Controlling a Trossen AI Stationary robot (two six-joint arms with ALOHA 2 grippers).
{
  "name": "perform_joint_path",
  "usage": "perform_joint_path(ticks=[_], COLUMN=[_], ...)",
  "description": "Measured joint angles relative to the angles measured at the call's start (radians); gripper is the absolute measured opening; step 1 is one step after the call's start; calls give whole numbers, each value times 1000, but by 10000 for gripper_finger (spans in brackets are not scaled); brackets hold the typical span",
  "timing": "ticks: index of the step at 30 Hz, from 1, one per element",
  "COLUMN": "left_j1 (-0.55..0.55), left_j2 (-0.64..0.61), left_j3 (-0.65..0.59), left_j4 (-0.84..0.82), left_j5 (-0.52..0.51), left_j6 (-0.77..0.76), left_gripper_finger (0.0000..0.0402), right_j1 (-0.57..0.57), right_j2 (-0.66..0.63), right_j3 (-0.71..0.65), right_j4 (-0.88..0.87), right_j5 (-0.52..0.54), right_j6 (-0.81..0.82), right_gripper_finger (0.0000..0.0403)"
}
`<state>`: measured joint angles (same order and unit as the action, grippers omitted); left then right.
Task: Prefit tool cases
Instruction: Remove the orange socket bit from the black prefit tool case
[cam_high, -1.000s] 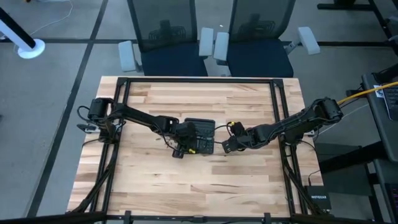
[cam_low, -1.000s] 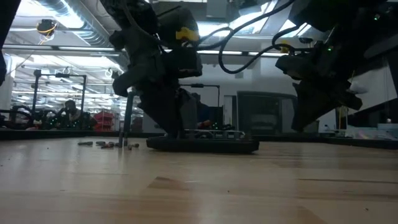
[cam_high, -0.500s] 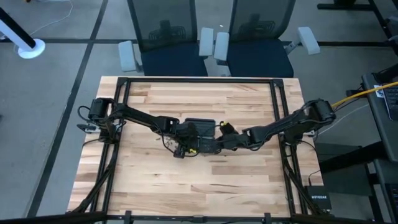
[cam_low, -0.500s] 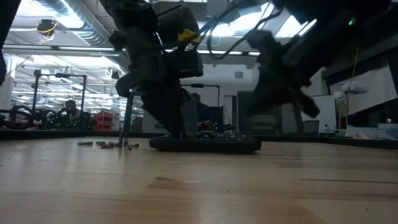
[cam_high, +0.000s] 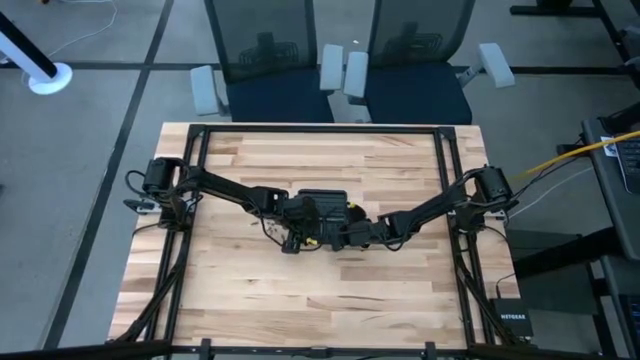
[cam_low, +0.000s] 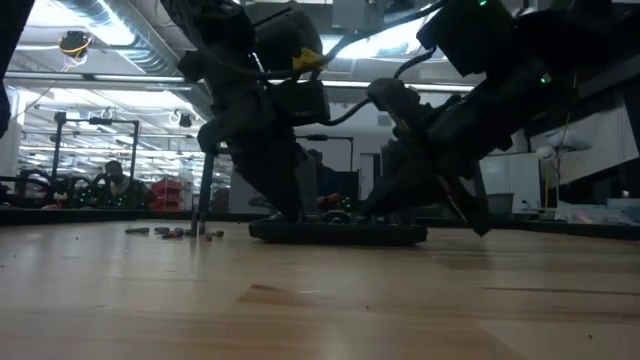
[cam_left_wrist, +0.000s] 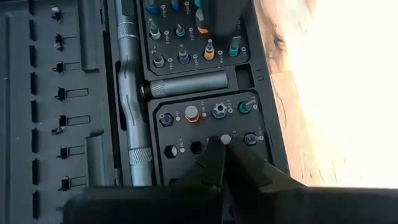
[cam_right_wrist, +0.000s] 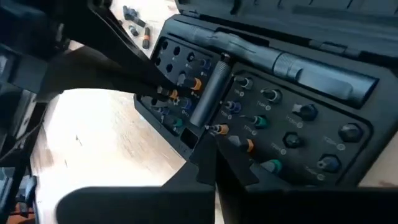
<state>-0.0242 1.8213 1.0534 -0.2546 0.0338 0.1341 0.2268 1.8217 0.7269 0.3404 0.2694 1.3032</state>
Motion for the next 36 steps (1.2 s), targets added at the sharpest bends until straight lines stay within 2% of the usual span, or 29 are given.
perform_joint_path(ticks=[14,19,25,31,36], left_j1=[21,34,32,34,38], left_j2=[-155,-148,-78,-53,-41], left_j3=[8,2,1,1,1], left_j4=[-50,-76,-13,9,6], left_j5=[-32,15,79,71,69], left_j6=[36,60,76,47,43], left_gripper_finger=[1,3,52,108,124], right_j1=[0,-1,-1,0,-1], right_j2=[9,11,11,11,11], right_j3=[-2,-4,-4,-5,-6], right_j4=[-13,-7,-6,-4,0], right_j5=[-24,-25,-26,-26,-26], right_j6=[10,9,8,8,7], right_gripper_finger=[0,0,0,0,0])
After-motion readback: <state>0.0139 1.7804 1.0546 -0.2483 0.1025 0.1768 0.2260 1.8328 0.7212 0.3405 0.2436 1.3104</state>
